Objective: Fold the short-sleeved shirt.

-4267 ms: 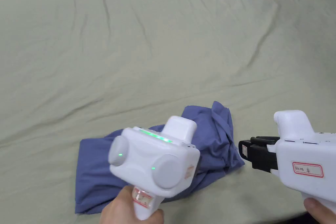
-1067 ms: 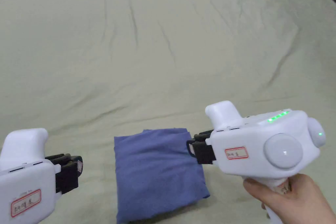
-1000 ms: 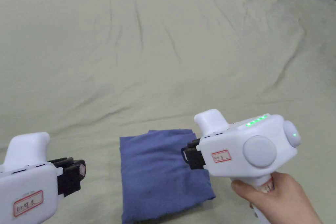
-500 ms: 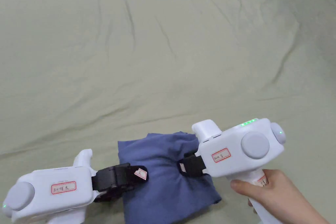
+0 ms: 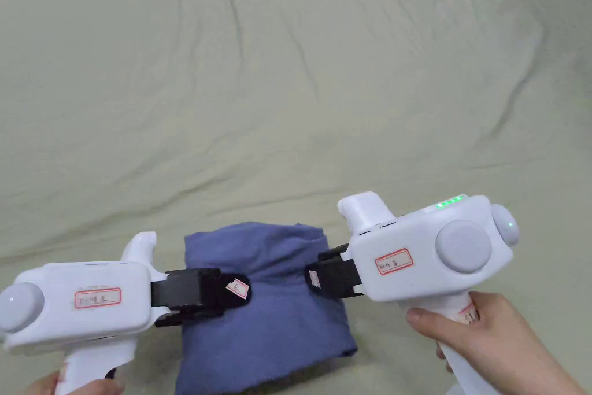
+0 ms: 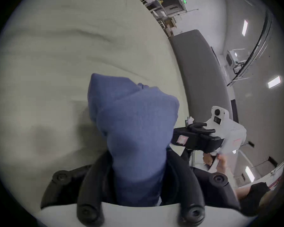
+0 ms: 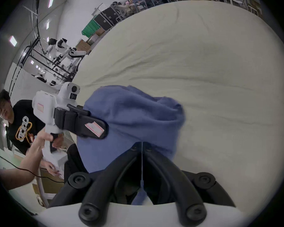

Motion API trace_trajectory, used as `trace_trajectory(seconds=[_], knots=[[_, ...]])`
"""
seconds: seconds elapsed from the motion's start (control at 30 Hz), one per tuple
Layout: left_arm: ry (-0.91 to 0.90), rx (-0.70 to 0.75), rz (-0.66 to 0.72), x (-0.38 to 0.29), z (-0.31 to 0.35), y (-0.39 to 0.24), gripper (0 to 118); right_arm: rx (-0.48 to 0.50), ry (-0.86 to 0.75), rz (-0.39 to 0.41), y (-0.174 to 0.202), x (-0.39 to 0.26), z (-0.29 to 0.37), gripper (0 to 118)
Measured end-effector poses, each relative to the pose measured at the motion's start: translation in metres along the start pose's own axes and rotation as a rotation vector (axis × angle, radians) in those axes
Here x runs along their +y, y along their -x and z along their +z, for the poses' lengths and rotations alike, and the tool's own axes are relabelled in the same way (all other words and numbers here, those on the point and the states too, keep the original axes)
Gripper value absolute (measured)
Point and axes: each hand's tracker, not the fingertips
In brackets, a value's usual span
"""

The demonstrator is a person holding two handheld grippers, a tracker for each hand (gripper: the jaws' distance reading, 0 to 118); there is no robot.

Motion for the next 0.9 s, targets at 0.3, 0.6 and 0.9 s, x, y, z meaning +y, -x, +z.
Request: trace_trajectory(seconds=[0.3,0.6,0.9], knots=[[-0.093,0.440,0.031,0.034,0.188,0.061,37,-0.013,-0.060,0.024,0.023,0.019,0.016,4],[-0.073,0.718,0.069,0.034,0.212,0.098,86,-0.020,-0.029,0.031,0.031,0.015,0.006,4],[-0.501,0.725,-0.176,0.004,0.273,-0.008,0,-0.134,-0.139,0.058,0.018,0.007,0.058,4]])
